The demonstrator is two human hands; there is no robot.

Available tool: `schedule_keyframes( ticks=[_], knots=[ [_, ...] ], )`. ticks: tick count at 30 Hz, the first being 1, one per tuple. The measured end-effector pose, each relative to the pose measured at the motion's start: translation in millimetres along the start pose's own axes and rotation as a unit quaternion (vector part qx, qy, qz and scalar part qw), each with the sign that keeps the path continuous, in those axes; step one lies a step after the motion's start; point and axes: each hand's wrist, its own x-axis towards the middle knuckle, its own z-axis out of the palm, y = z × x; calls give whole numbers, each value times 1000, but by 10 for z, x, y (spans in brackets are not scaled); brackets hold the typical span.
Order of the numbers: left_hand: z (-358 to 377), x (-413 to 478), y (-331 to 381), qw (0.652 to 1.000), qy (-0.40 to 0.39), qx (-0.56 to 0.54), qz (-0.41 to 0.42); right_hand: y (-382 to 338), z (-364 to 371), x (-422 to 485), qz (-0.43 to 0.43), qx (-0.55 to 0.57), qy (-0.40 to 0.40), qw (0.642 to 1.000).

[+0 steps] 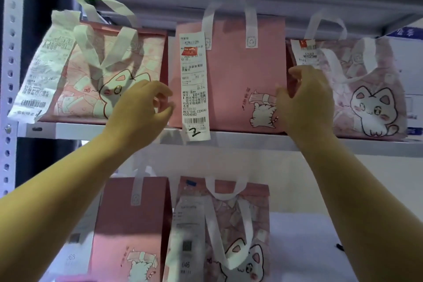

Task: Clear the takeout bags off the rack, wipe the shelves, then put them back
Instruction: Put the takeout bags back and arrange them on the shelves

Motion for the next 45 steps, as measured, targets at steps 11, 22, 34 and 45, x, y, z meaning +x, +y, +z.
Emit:
schedule_keyframes(
  ticks=[11, 22, 34, 45],
  knots=[
    [-162, -736, 222, 997, -60, -53, -17, -258, -202, -951, -70, 139, -119, 981],
    [-233, -1763, -223, 971, -190, -34, -141, -369, 135, -1871, -15, 172, -381, 908],
    [-614, -2584, -1393, 920, -117, -31, -373, -795, 839, -2738, 151, 224, -421, 866],
    [-481, -2912, -1883, 894, -160, -78, -411, -1055, 1165, -3280, 250, 193, -430, 846]
  ],
)
